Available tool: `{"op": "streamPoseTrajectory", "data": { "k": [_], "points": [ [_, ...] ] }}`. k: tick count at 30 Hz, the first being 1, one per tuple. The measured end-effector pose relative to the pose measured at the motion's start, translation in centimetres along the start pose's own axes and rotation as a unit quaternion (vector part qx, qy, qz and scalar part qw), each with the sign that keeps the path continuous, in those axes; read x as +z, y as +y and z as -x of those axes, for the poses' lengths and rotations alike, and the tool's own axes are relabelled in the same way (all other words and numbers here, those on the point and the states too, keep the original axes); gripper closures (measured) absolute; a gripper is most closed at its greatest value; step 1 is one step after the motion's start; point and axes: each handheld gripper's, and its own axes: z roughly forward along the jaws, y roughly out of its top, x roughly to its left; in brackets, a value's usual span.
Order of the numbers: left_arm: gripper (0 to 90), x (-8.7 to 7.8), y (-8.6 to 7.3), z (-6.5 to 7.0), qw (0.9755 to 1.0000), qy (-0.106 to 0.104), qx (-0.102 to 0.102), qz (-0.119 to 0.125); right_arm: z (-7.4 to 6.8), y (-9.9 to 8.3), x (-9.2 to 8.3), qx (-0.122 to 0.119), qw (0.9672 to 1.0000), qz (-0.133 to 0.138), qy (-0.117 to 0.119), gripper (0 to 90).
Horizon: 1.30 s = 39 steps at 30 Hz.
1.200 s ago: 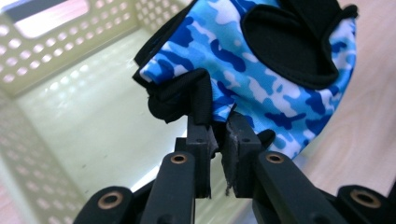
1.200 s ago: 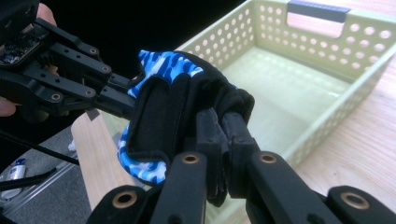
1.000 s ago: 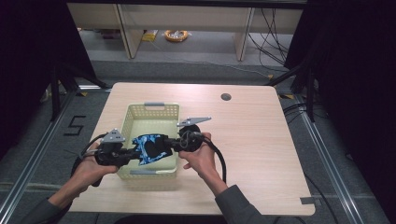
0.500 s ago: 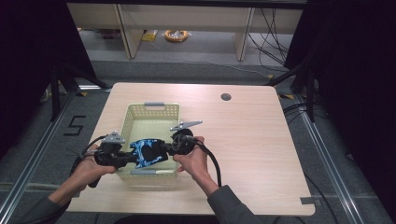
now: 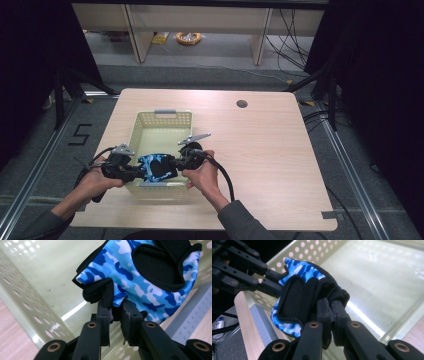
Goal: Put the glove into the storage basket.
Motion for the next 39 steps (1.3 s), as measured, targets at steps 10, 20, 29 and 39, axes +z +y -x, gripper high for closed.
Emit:
{"op": "streamPoseTrajectory", "data": {
  "k": [10,20,29,39],
  "points": [
    [65.4,-1.3,0.6,-0.1,0.9995,0.024,0.022,-0.003,0.1,0.0,1.0,-0.003,0.9997,-0.02,-0.016,87.4],
    [58.6,-2.3,1.1,1.4,0.9987,0.019,0.021,0.042,0.0,0.1,0.9,-0.006,0.9995,-0.027,-0.014,87.2],
    [46.1,-3.0,1.2,2.6,0.9972,0.009,0.008,0.074,-0.1,0.2,0.8,-0.003,0.9994,-0.031,-0.014,86.1],
    [42.2,-4.0,-0.1,5.2,0.9944,-0.007,0.011,0.105,-0.2,0.2,0.7,-0.015,0.9992,-0.033,-0.02,84.5]
  ]
}}
